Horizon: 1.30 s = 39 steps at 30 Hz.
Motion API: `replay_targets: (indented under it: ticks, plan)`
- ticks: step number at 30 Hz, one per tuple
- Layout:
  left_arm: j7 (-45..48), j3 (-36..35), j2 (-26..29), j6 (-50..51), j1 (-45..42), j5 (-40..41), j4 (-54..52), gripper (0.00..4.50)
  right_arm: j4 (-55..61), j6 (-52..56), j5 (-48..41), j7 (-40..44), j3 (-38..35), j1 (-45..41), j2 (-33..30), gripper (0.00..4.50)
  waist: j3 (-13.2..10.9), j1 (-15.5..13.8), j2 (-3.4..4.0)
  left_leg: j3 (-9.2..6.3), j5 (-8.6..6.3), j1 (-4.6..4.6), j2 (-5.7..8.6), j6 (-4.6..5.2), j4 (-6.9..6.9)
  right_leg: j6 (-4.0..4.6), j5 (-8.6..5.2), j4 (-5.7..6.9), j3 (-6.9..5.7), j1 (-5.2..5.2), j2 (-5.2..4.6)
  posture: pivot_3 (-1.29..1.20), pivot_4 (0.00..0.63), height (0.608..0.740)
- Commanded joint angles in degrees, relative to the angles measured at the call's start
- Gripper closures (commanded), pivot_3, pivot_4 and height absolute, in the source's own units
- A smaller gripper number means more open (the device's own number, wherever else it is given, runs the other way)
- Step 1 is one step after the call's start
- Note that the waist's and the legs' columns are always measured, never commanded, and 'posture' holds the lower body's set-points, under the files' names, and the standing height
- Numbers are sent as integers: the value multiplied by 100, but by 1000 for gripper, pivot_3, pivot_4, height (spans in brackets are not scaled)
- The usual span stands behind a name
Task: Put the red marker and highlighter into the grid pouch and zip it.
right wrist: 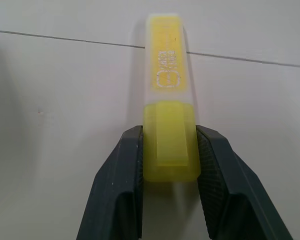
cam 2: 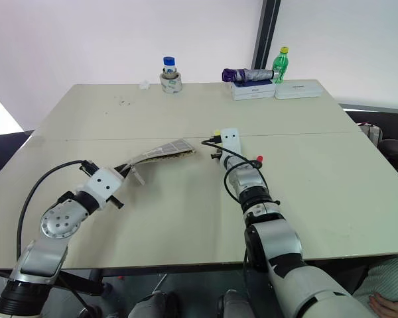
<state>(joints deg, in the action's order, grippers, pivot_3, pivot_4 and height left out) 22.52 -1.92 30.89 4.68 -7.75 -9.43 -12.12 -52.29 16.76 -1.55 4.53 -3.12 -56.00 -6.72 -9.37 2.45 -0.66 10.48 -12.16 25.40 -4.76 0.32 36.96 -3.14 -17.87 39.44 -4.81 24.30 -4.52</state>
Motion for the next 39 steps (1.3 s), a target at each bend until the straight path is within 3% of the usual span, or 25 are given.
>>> replay_targets:
  ticks: [1,5,8,11,15,18,39]
  plan:
    - [-15,-56,-3,-58,-78,37,-214,4500,1568,-363,-228,1340,224,398,-455,3626,-1,-1,1,0,0,1,0,0,0,0,0,0,0,1,-1,0,150,738]
    - [63,-89,-22,-52,-102,205,-149,4500,3202,-244,-1017,3073,181,980,-1079,3626,-3,8,4,-3,0,1,0,1,-3,-1,0,-1,0,2,1,0,150,738]
    - [232,-71,18,-143,-181,355,-30,4500,4394,-157,-1433,4616,498,1571,-1894,3626,-3,-5,4,-5,-1,-1,-1,2,-4,-1,0,-2,-1,2,3,0,150,738]
    - [383,-50,61,-277,-271,476,100,4500,5137,-23,-1555,5294,788,1970,-2400,3626,-2,-9,2,-10,-15,-3,-1,24,-6,-1,0,-9,-4,-5,3,0,150,738]
    - [485,-50,127,-420,-437,513,282,4500,5729,262,-1422,5527,1164,2316,-2634,3626,-2,3,2,-11,-18,-6,-2,31,-2,2,2,-6,-6,-5,3,0,150,738]
    - [511,-23,147,-475,-495,484,321,4500,5570,463,-1264,5253,1249,2287,-2538,3626,-2,-10,1,-10,-18,-5,-1,30,3,2,2,-6,-8,-5,2,0,150,738]
    - [501,87,168,-520,-383,316,132,4500,5347,1003,-1402,4835,1154,2007,-2253,3626,-3,-45,0,-9,-5,-3,1,9,6,2,1,-7,-8,-6,1,0,150,738]
